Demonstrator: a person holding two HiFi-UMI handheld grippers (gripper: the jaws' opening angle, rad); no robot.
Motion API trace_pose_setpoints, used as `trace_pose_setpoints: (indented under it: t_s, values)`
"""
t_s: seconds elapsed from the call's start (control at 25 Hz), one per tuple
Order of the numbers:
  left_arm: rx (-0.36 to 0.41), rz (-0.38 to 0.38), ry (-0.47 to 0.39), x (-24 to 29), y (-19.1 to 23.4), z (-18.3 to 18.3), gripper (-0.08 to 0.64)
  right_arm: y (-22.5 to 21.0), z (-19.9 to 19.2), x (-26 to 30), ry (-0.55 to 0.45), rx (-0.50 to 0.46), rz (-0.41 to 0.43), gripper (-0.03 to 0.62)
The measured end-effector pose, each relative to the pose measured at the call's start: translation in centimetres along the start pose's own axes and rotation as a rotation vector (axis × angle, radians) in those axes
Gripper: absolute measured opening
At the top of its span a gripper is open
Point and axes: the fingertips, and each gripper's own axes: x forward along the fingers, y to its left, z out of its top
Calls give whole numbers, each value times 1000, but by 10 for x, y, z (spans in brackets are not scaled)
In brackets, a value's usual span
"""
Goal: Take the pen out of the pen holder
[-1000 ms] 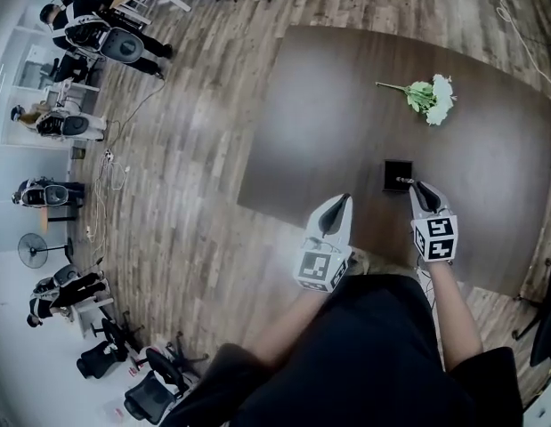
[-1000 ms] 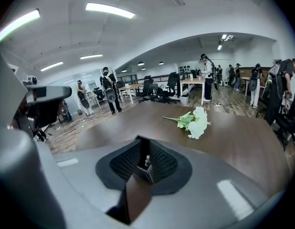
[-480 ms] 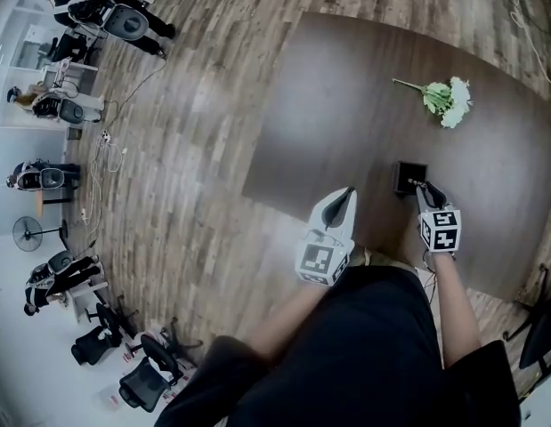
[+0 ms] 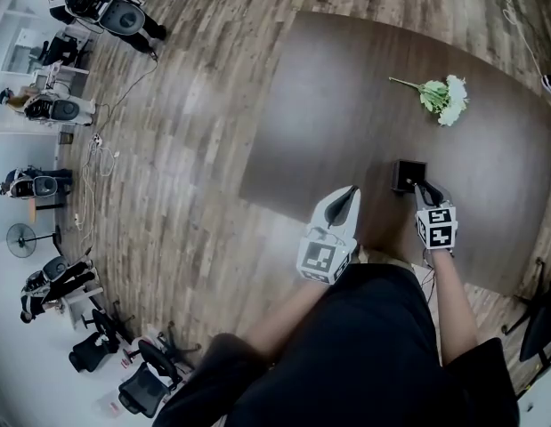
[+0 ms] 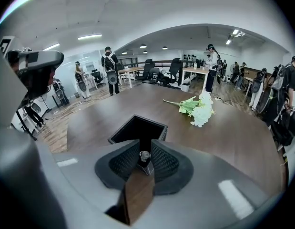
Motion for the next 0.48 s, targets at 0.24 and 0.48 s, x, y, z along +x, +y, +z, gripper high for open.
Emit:
trace_pose_setpoints:
  t_s: [0.24,0.48]
  values:
    - [1,6,7,-7,7,1,3,2,-1,-5,-16,0,-29,51]
    - [3,5,-5,-15,6,-1,3,5,-1,-7,-14,6,-21,49]
